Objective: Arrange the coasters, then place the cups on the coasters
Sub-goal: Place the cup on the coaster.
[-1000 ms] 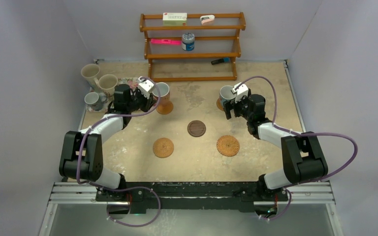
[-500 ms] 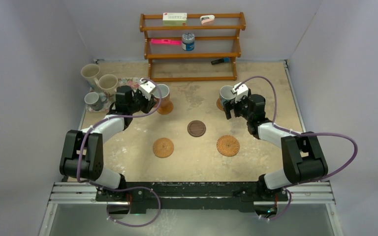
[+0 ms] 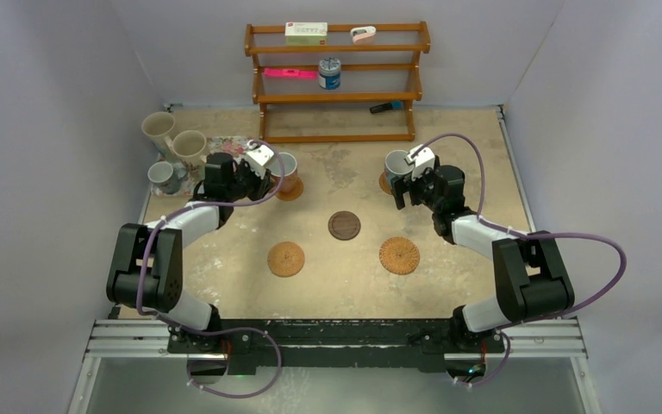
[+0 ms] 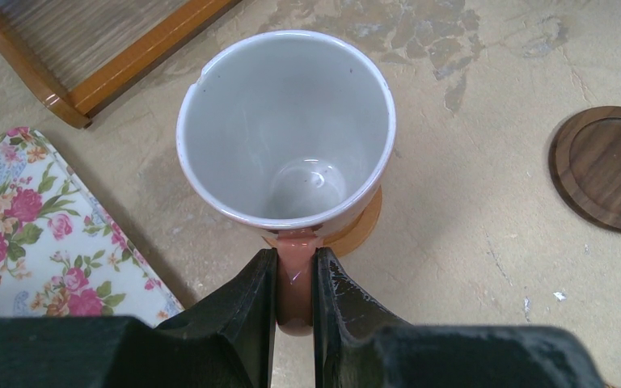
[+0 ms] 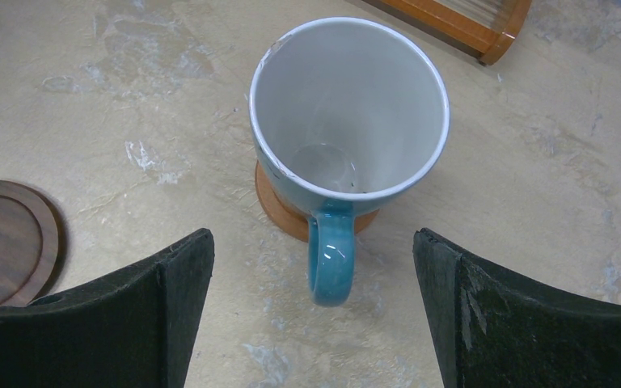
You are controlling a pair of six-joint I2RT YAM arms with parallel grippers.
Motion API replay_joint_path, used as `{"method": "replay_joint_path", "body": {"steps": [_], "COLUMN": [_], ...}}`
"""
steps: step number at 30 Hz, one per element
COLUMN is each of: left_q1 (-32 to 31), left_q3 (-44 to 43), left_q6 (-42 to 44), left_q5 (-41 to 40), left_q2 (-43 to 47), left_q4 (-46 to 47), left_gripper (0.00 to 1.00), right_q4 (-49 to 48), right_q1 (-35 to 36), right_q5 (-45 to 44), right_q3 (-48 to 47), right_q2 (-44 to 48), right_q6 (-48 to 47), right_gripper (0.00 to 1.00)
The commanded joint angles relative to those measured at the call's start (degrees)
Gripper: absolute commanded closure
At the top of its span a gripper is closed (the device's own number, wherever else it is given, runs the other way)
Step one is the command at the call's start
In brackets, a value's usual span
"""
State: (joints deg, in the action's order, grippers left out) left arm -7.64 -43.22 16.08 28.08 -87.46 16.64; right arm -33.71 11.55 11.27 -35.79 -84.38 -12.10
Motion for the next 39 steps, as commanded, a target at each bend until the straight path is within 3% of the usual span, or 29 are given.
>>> {"method": "replay_joint_path", "body": {"steps": [1, 39], "left_q1": [-0.27, -0.27], "left_q3": [-0.64, -0.28], "left_q6": [1.06, 1.80], "left_q5": [1.81, 4.65], "left_q2": [0.22, -1.13], "left_q4": [6.64, 7.26], "left_gripper": [1.00, 1.00], "right_q4": [-1.53, -1.48], "right_q1": [-0.10, -0.12], "right_q5": [-0.72, -0.72], "right_q3": [-2.10, -2.12], "right_q2": [-0.09, -0.08], "right_q6": [-0.82, -0.91], "right_gripper": [0.06, 0.06]}}
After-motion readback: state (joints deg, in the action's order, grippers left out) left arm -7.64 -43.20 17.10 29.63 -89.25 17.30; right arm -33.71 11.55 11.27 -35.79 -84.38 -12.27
